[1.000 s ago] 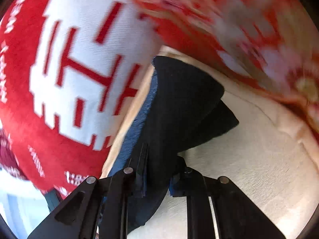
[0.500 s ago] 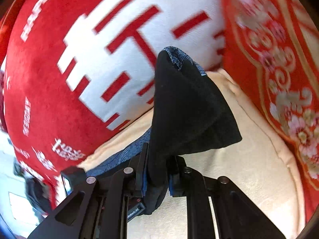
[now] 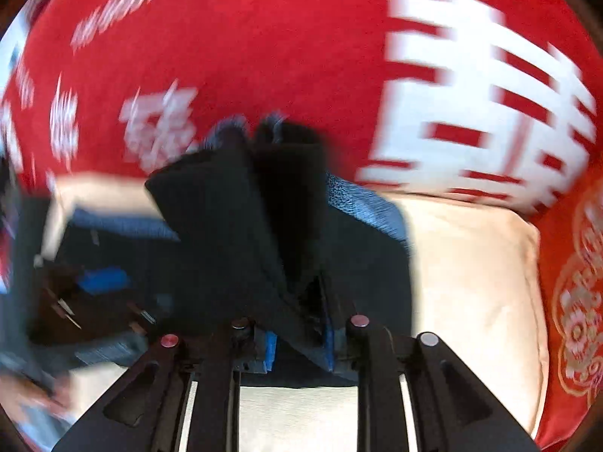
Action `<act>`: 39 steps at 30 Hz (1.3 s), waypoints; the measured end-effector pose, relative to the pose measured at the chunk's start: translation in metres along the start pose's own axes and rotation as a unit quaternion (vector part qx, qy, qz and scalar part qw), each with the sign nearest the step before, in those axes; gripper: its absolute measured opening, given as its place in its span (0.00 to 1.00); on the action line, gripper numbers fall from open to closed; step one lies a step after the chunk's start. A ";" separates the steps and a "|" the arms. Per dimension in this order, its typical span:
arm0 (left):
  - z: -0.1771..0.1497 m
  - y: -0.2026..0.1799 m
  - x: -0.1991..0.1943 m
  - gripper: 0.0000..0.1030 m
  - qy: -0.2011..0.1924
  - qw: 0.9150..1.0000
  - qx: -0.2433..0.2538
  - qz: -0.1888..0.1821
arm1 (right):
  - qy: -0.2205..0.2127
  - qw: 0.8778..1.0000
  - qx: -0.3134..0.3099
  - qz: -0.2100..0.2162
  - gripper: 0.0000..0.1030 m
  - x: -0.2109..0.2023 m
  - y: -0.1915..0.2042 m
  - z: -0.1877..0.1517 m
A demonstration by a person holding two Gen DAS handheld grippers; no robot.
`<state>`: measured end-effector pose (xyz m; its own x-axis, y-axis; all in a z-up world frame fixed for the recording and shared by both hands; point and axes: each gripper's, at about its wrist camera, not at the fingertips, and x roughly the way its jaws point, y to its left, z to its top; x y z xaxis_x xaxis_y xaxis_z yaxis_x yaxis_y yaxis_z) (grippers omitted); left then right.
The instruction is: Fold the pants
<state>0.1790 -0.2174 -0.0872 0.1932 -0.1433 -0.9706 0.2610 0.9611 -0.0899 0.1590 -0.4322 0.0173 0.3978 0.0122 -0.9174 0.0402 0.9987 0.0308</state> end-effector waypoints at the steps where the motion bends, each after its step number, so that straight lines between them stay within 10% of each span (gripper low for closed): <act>1: -0.003 0.015 0.001 0.73 0.006 1.000 -0.008 0.013 | 0.025 0.999 -0.044 -0.018 0.29 0.022 0.031 -0.007; 6: -0.015 0.067 -0.004 0.73 0.029 0.999 -0.031 0.017 | 0.064 0.979 -0.169 -0.098 0.48 0.043 0.106 -0.045; 11: -0.024 0.060 -0.014 0.73 0.039 0.998 -0.019 -0.047 | 0.071 0.993 0.048 0.086 0.64 -0.007 0.056 -0.055; 13: -0.021 0.049 -0.021 0.73 0.042 0.995 -0.019 -0.087 | 0.071 0.972 0.170 0.144 0.64 -0.007 0.022 -0.059; 16: -0.007 0.035 -0.027 0.73 0.043 0.988 -0.026 -0.148 | 0.060 0.906 0.352 0.230 0.59 0.014 -0.033 -0.071; 21: 0.021 0.012 -0.004 0.73 0.054 0.983 -0.022 -0.175 | 0.043 0.836 0.449 0.311 0.52 0.041 -0.060 -0.077; 34: 0.042 -0.031 0.043 0.72 0.082 0.976 -0.007 -0.200 | 0.057 0.762 0.549 0.339 0.51 0.078 -0.078 -0.098; 35: 0.042 -0.033 0.048 0.60 0.092 0.974 -0.005 -0.207 | 0.064 0.754 0.557 0.343 0.44 0.087 -0.077 -0.096; 36: 0.041 -0.036 0.054 0.50 0.102 0.973 -0.005 -0.209 | 0.073 0.744 0.568 0.345 0.10 0.095 -0.077 -0.097; 39: 0.040 -0.036 0.057 0.46 0.107 0.974 -0.011 -0.200 | 0.090 0.740 0.573 0.341 0.05 0.096 -0.082 -0.099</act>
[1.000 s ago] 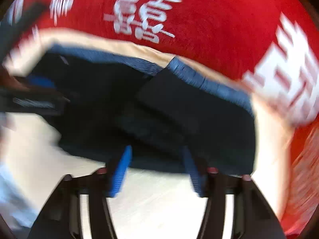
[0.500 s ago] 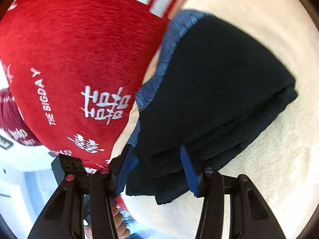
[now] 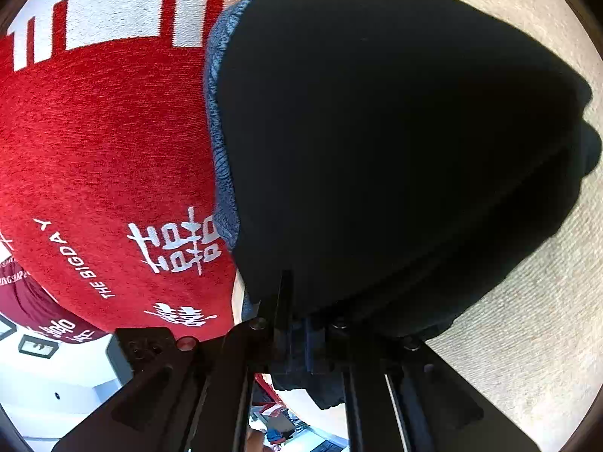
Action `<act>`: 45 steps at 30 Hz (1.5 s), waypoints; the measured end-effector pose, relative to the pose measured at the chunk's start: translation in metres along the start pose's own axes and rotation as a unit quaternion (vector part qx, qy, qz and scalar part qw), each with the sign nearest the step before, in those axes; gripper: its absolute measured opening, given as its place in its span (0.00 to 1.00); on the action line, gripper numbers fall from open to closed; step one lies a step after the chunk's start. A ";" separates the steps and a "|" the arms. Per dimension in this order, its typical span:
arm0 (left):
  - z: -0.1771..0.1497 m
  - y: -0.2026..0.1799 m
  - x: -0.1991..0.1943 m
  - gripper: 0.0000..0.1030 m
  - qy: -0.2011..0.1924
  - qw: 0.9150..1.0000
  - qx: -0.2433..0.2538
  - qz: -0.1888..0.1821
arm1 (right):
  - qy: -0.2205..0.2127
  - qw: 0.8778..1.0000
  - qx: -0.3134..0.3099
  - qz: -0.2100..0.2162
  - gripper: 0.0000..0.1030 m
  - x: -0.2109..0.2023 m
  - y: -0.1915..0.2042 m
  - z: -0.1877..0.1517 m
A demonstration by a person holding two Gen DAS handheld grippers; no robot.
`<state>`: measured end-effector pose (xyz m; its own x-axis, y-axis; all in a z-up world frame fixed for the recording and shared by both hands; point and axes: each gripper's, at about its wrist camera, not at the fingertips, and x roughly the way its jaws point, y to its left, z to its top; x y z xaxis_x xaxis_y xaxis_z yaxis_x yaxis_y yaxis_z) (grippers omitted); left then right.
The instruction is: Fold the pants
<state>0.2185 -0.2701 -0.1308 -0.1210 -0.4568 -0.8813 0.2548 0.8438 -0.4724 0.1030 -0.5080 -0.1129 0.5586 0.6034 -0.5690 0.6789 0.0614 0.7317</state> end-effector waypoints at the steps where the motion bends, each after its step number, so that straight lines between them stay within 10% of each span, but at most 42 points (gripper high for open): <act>1: -0.002 -0.001 -0.006 0.46 -0.007 1.000 0.000 -0.008 | 0.004 1.000 -0.023 0.010 0.04 -0.004 0.010 -0.003; 5: -0.022 -0.014 -0.037 0.46 -0.037 0.999 0.016 -0.021 | 0.022 0.995 -0.092 0.016 0.04 -0.017 0.041 -0.013; 14: -0.056 0.013 -0.008 0.47 -0.027 0.996 -0.004 0.083 | 0.071 0.987 -0.115 -0.082 0.04 0.023 0.005 -0.031; 21: -0.056 0.018 -0.027 0.64 -0.046 0.996 -0.015 0.080 | 0.094 0.969 -0.196 -0.116 0.06 0.032 0.026 -0.036; 23: -0.047 0.021 -0.029 0.71 -0.040 0.997 -0.020 0.060 | 0.102 0.974 -0.175 -0.100 0.11 0.029 0.024 -0.029; 27: -0.036 0.034 -0.023 0.77 -0.027 0.999 -0.027 0.025 | 0.087 0.984 -0.149 -0.046 0.51 0.008 0.025 -0.041; 35: -0.033 0.026 -0.010 0.77 0.017 0.998 -0.024 -0.048 | 0.065 0.996 -0.056 0.030 0.50 0.014 -0.003 -0.054; 42: -0.030 0.022 0.002 0.77 0.023 0.999 -0.022 -0.027 | 0.040 0.999 -0.014 0.010 0.50 0.008 -0.017 -0.046; 45: -0.028 0.026 0.001 0.60 0.007 0.999 -0.028 -0.014 | 0.021 0.999 0.018 0.037 0.45 0.005 -0.026 -0.037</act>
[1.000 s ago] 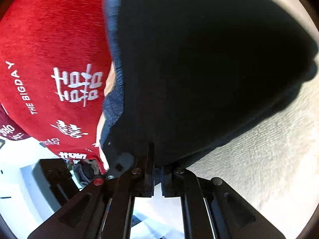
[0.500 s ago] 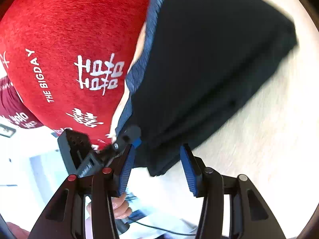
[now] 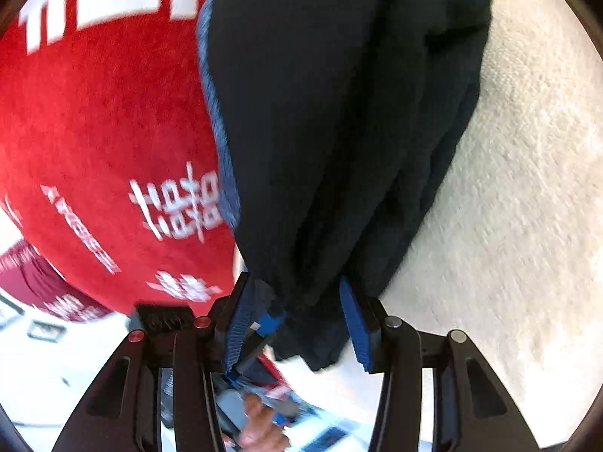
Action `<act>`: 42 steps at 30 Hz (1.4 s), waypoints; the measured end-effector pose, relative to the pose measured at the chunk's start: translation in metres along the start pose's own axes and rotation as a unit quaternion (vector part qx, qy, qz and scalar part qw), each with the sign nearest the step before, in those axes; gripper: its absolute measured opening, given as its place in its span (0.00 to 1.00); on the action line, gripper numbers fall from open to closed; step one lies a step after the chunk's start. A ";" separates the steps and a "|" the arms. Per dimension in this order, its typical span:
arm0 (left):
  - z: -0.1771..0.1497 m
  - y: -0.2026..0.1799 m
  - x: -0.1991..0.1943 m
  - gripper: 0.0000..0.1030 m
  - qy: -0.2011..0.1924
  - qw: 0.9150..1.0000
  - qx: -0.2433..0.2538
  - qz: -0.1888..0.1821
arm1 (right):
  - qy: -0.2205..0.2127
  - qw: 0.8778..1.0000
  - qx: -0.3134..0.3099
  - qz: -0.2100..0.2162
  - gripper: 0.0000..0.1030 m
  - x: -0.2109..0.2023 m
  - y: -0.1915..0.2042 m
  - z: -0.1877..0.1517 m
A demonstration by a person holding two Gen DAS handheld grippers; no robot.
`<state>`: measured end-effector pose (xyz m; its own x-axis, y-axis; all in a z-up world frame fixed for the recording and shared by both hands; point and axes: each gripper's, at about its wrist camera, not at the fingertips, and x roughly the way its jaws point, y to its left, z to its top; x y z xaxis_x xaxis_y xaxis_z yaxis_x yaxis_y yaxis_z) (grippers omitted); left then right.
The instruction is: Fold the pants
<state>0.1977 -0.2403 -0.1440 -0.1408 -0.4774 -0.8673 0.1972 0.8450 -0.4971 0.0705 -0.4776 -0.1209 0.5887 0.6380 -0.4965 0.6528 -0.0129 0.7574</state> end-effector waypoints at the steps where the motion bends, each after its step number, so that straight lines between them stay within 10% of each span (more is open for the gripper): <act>1: 0.000 0.000 -0.002 0.51 -0.005 1.000 0.003 0.001 | -0.005 1.000 0.013 0.010 0.20 0.003 -0.003 0.005; 9: -0.021 -0.014 -0.038 0.45 -0.049 0.998 0.026 0.009 | 0.042 0.996 -0.077 -0.011 0.13 -0.008 0.032 0.002; 15: -0.031 0.000 -0.012 0.49 -0.032 0.994 0.028 0.096 | 0.071 0.986 -0.105 -0.107 0.12 0.019 0.013 0.006; 21: -0.021 -0.005 -0.038 0.67 -0.067 0.989 0.031 0.127 | 0.136 0.966 -0.187 -0.112 0.50 0.006 0.046 -0.002; 25: -0.010 -0.016 -0.055 0.67 -0.085 0.986 0.046 0.135 | 0.088 0.946 -0.297 -0.092 0.50 -0.050 0.093 0.014; 30: 0.022 -0.048 -0.038 0.67 -0.092 0.985 0.080 0.119 | 0.006 0.947 -0.290 -0.138 0.50 -0.075 0.103 0.101; 36: 0.041 -0.061 0.009 0.67 -0.073 0.985 0.087 0.128 | 0.078 0.963 -0.229 -0.122 0.43 -0.025 0.079 0.158; 42: 0.024 -0.061 0.021 0.67 -0.067 0.975 0.117 0.178 | 0.098 0.943 -0.276 -0.160 0.30 -0.035 0.103 0.137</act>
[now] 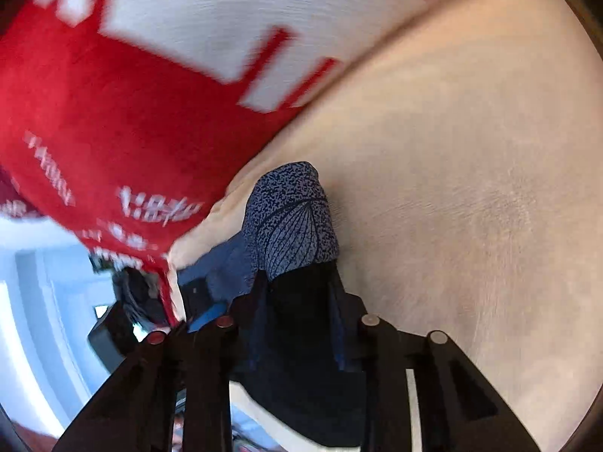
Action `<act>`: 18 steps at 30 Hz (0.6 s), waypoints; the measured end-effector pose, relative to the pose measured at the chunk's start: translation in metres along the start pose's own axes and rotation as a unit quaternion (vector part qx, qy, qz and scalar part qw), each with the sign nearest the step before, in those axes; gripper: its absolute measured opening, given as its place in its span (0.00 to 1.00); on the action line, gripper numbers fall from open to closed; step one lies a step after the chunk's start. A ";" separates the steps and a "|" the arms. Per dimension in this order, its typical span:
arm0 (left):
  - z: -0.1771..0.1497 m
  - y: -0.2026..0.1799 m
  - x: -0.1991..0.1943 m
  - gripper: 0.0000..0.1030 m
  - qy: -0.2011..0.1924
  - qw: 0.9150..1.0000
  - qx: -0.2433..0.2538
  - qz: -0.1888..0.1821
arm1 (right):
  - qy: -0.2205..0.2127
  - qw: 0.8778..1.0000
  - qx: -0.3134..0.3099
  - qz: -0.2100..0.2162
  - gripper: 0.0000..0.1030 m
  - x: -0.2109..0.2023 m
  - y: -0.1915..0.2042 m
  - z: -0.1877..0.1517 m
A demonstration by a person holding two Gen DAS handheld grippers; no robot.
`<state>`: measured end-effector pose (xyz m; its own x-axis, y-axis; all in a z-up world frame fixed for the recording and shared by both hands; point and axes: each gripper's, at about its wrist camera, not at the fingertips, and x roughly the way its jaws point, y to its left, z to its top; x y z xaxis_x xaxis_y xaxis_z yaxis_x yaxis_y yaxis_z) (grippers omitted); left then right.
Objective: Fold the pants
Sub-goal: 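Open the right tool to release the folded legs and withdraw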
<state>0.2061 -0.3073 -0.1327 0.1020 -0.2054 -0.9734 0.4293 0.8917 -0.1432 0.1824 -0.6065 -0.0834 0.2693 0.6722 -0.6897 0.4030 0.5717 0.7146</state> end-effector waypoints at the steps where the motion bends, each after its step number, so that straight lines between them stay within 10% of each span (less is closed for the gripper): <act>1: -0.002 -0.003 0.001 0.67 0.000 1.000 0.004 0.004 | 0.002 0.999 -0.026 -0.037 0.30 -0.003 0.008 -0.003; 5: 0.001 -0.012 0.009 0.75 0.000 1.000 0.011 0.020 | 0.005 0.965 -0.142 -0.220 0.32 0.017 0.027 -0.009; 7: 0.003 -0.017 0.011 0.83 0.006 1.000 0.014 0.015 | -0.009 0.955 -0.157 -0.251 0.55 0.022 0.027 -0.012; 18: -0.018 0.004 -0.022 0.83 0.022 0.995 -0.070 0.067 | -0.031 0.967 -0.061 -0.244 0.68 -0.025 0.023 -0.065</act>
<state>0.1890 -0.2917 -0.1152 0.1084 -0.0662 -0.9919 0.2857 0.9578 -0.0327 0.1280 -0.5798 -0.0424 0.1262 0.2814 -0.9512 0.3897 0.8678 0.3084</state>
